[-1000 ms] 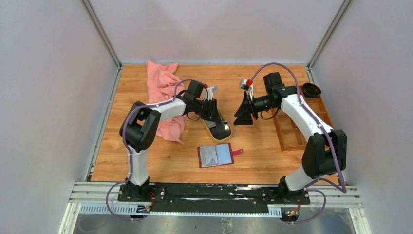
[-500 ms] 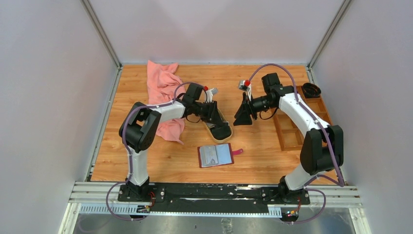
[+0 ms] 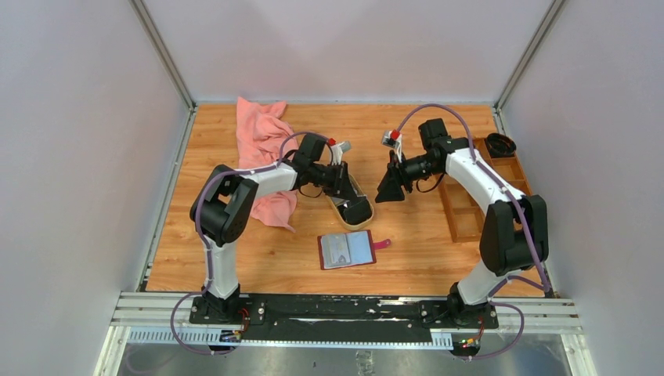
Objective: Put the credit cards into the card holder
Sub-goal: Pick up the credit card from the storage box.
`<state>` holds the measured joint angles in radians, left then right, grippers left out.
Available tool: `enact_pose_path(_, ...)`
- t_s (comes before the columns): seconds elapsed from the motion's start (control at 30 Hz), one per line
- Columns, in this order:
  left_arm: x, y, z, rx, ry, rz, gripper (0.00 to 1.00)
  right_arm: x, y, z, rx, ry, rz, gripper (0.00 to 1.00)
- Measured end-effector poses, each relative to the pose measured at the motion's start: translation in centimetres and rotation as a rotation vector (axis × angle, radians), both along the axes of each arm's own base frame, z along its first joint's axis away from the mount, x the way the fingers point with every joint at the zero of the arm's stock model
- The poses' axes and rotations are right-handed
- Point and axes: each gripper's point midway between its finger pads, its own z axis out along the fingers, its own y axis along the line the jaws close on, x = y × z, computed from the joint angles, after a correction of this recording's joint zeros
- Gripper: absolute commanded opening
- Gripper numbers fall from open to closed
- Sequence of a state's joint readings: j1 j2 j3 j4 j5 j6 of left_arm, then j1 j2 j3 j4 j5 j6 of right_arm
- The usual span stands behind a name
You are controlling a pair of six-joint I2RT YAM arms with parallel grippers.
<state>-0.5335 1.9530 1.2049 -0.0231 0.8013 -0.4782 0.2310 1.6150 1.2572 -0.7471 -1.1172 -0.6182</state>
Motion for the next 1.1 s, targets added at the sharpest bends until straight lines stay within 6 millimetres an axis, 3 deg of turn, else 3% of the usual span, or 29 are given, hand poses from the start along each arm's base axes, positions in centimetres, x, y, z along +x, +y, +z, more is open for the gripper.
enact_pose_path(0.03, 0.0, 0.0, 0.0, 0.000, -0.001, 0.000, 0.00, 0.0, 0.0, 0.0, -0.001, 0.001, 0.000, 0.59)
enact_pose_path(0.4, 0.5, 0.3, -0.5, 0.025, -0.051, 0.000, 0.00, 0.8, 0.0, -1.1, -0.017, -0.007, -0.004, 0.58)
enact_pose_path(0.6, 0.9, 0.6, -0.5, 0.046, -0.106, -0.004, 0.00, 1.0, 0.9, -2.1, 0.008, -0.218, 0.105, 0.63)
enact_pose_path(0.73, 1.4, 0.8, 1.1, 0.040, -0.189, -0.007, 0.00, 0.6, 1.5, -2.6, 0.030, -0.375, 0.206, 0.63)
enact_pose_path(0.93, 1.4, 1.5, 3.1, 0.038, -0.316, -0.017, 0.00, 3.1, 2.4, -2.3, 0.045, -0.479, 0.239, 0.62)
enact_pose_path(1.1, 1.5, 1.7, 3.3, 0.042, -0.381, -0.036, 0.00, 4.9, 2.9, -3.2, 0.040, -0.444, 0.226, 0.62)
